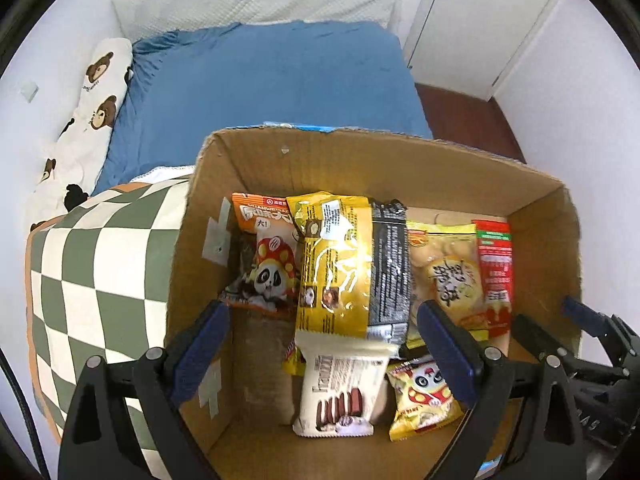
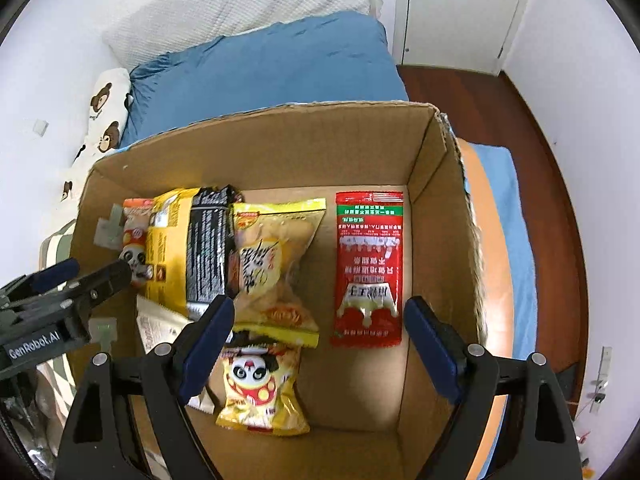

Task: Organize snacks
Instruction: 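Carry both packets into the box and open both tools to drop them, then move both tools back down toward the remaining snacks on the mat, then grasp the white printed bag with the left tool while the right tool grasps the brown packet, then carry both packets into the box and open both tools to release them, then move both tools back down toward the snacks left on the mat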

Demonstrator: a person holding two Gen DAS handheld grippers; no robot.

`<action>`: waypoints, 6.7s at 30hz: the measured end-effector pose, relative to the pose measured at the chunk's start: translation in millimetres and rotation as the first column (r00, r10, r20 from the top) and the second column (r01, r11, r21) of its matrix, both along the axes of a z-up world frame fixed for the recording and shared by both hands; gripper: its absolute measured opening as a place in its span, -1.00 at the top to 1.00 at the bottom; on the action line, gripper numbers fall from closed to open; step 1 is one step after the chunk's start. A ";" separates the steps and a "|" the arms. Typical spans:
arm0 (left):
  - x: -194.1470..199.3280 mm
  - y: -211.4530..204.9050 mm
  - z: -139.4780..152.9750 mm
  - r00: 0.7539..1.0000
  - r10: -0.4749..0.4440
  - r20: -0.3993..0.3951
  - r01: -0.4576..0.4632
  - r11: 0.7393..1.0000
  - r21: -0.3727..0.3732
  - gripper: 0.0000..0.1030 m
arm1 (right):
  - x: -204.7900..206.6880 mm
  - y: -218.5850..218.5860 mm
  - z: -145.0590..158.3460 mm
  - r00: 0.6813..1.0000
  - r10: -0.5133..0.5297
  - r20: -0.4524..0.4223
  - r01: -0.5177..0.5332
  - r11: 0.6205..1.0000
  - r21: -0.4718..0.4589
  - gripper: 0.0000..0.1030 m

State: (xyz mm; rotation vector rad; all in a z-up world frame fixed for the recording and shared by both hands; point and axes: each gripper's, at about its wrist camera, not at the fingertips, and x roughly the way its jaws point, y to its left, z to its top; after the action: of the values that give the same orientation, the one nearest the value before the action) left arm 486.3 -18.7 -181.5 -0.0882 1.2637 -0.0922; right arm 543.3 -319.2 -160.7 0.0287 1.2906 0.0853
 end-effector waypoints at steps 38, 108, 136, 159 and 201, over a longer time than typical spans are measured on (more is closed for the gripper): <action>-179.6 -53.0 -52.2 0.997 -0.051 -0.061 0.051 0.999 0.004 -0.87 | -182.4 -107.9 -47.2 0.966 -0.238 -0.097 0.251 0.957 0.149 -0.81; -141.6 -3.6 79.4 0.995 -0.039 0.091 0.041 0.999 -0.020 0.08 | -156.6 -48.2 71.8 0.991 -0.118 0.066 0.081 0.911 0.404 -0.12; -21.6 28.4 -62.9 0.942 -0.019 -0.334 0.014 1.000 -0.017 -0.68 | -30.7 -26.1 -33.2 0.966 -0.086 -0.242 0.113 0.989 0.096 -0.79; -89.8 6.5 -2.5 0.998 0.015 -0.063 -0.012 0.999 0.045 -0.70 | -76.0 -22.3 7.0 0.995 -0.025 -0.092 0.031 0.998 0.057 -0.80; -219.7 6.1 112.0 0.914 0.026 0.404 -0.054 0.997 0.057 -1.00 | -204.8 -28.6 116.3 0.961 -0.064 0.269 0.042 0.995 0.086 -0.89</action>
State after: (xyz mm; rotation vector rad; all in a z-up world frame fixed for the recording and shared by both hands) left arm 266.6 -12.6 -69.4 -0.0338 0.8490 -0.0291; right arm 338.4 -347.8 -44.4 0.1166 1.0107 0.0913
